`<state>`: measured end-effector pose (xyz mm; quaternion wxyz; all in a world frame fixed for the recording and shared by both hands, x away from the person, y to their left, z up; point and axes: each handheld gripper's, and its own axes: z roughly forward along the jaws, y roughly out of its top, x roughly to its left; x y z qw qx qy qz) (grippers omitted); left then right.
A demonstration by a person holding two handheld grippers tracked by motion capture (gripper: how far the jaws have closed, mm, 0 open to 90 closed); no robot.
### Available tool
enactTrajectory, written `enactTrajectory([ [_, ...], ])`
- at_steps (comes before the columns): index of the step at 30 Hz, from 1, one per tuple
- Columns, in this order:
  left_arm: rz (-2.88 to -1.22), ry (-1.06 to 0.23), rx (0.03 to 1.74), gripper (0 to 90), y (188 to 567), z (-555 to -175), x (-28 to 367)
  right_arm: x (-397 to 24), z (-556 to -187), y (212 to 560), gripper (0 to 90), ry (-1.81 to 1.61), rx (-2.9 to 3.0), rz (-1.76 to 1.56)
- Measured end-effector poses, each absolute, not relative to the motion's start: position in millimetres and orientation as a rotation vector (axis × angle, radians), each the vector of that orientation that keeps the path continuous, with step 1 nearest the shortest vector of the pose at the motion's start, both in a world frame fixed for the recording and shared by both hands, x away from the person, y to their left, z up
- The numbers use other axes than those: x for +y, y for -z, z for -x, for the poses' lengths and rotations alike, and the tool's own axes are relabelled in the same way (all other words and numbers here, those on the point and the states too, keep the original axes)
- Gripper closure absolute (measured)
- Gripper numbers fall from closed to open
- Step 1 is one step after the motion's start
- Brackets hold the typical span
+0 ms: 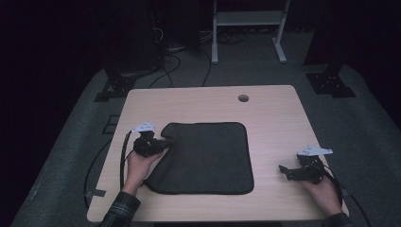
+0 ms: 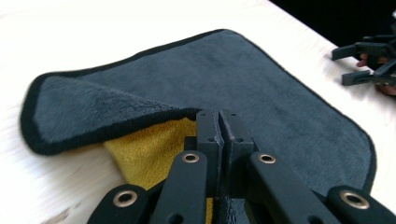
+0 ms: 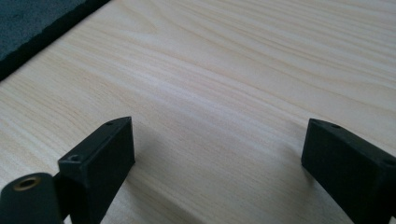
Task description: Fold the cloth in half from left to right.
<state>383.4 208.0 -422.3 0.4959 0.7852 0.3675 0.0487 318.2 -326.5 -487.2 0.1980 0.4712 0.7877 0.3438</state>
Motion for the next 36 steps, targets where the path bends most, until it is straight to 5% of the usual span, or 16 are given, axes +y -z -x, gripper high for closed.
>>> enactTrajectory([
  [36,-1.984,0.034,0.713,87.2,430,-410,89,-327,-318,487,8.5,-0.962,2.205,-1.319],
])
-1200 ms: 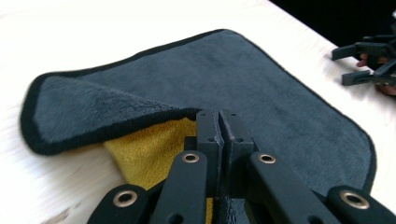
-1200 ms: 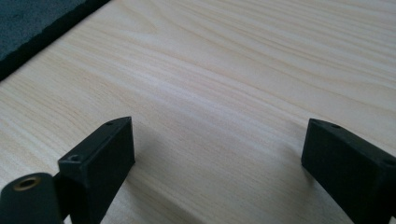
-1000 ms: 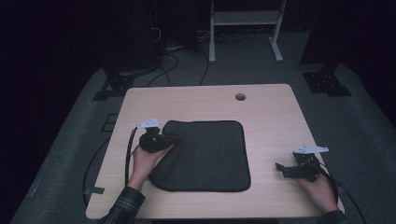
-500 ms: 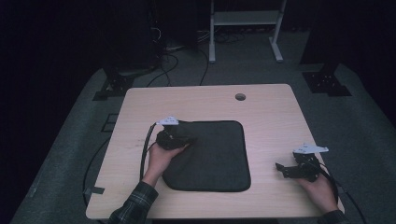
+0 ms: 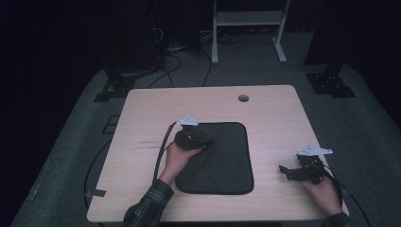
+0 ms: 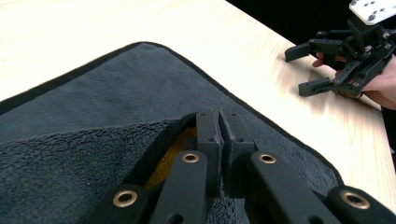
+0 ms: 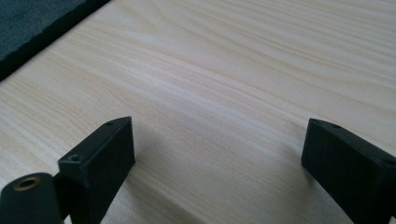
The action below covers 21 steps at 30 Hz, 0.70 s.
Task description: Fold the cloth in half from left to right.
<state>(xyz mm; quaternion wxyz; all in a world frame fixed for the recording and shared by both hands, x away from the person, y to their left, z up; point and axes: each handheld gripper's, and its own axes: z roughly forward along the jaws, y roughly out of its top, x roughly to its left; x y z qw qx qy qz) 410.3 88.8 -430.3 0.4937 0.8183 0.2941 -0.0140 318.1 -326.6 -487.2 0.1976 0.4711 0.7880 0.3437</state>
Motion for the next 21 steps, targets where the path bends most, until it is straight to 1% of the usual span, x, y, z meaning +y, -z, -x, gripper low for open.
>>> enactTrajectory([
  [21,-2.056,0.113,0.653,87.2,444,-424,22,-327,-318,487,8.5,-0.962,2.206,-1.318],
])
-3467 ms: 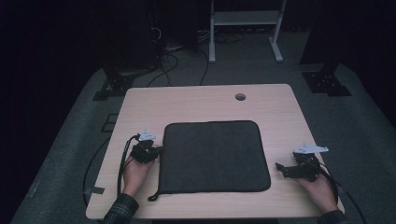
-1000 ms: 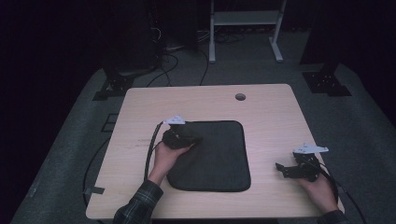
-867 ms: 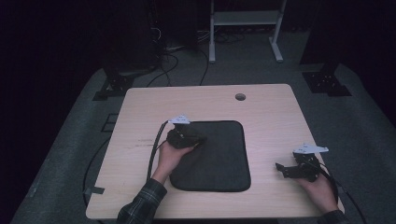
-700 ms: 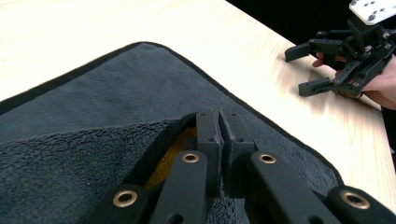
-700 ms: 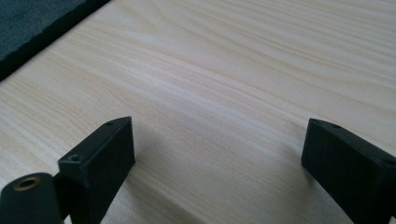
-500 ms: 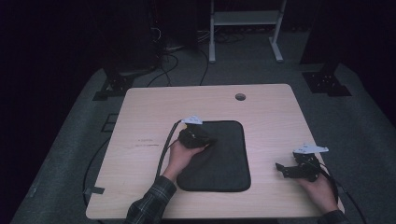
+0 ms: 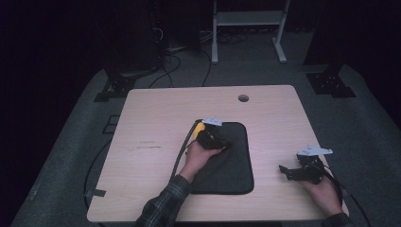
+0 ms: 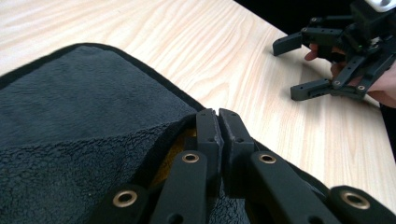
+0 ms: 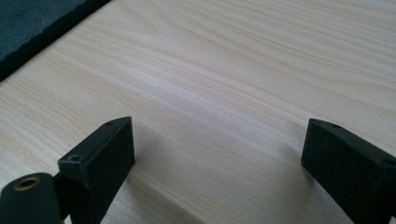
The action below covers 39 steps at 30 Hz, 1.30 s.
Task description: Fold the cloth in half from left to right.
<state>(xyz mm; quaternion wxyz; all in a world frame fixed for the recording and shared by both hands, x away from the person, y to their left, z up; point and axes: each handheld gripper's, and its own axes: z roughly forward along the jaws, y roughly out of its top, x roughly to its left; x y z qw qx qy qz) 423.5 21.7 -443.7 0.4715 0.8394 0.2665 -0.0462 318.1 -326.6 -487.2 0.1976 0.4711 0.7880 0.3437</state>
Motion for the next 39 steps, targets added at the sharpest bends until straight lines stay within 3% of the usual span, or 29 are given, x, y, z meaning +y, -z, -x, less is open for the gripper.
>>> enactTrajectory([
  [15,-2.115,0.158,0.671,87.1,464,-432,-13,-327,-318,487,8.5,-0.963,2.207,-1.315],
  [25,-2.189,0.121,0.673,85.5,475,-431,-27,-327,-318,487,8.5,-0.963,2.209,-1.314],
  [32,-2.154,0.111,0.636,70.6,464,-428,-23,-327,-318,487,8.5,-0.964,2.21,-1.313],
  [39,-2.105,0.041,0.647,57.3,436,-423,6,-327,-318,487,8.5,-0.964,2.21,-1.314],
])
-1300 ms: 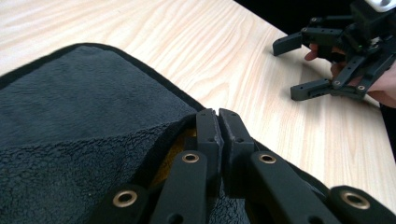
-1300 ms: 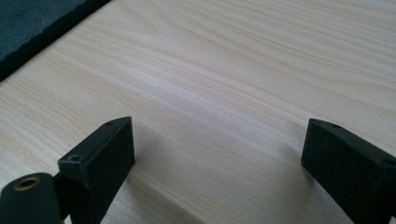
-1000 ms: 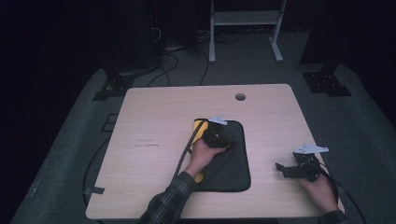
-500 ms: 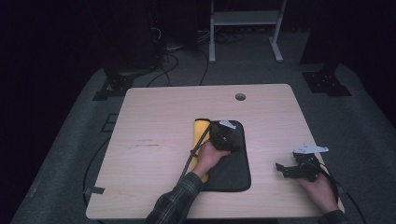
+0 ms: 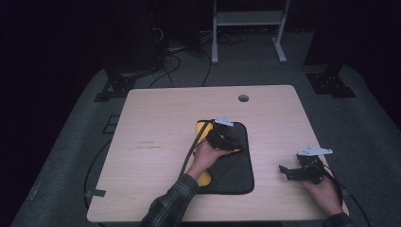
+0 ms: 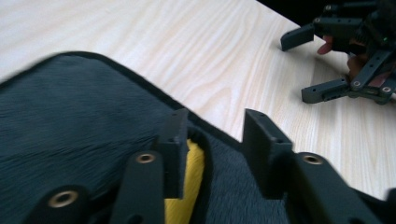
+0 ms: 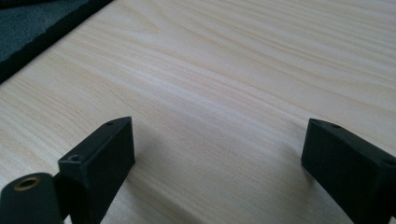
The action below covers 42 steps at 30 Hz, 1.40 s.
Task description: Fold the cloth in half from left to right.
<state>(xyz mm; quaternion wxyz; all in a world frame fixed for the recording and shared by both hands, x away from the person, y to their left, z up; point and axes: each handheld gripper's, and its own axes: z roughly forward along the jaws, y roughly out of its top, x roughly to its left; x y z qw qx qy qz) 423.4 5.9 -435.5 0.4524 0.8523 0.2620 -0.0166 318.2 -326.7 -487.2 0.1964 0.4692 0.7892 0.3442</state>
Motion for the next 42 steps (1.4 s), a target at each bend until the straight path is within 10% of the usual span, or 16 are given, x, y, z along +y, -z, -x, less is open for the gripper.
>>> enactTrajectory([
  [8,-2.104,-0.116,0.751,36.5,425,-418,58,-327,-318,487,8.5,-0.964,2.21,-1.313],
  [22,-2.157,-0.247,0.97,34.6,458,-419,125,-327,-318,487,8.5,-0.963,2.21,-1.313],
  [27,-2.173,-0.206,0.966,43.1,466,-416,125,-327,-318,487,8.5,-0.964,2.21,-1.313],
  [35,-2.152,-0.081,0.954,83.8,470,-409,124,-327,-318,487,8.5,-0.964,2.21,-1.313],
  [42,-2.172,-0.084,0.95,86.3,468,-407,136,-327,-318,487,8.5,-0.964,2.21,-1.313],
])
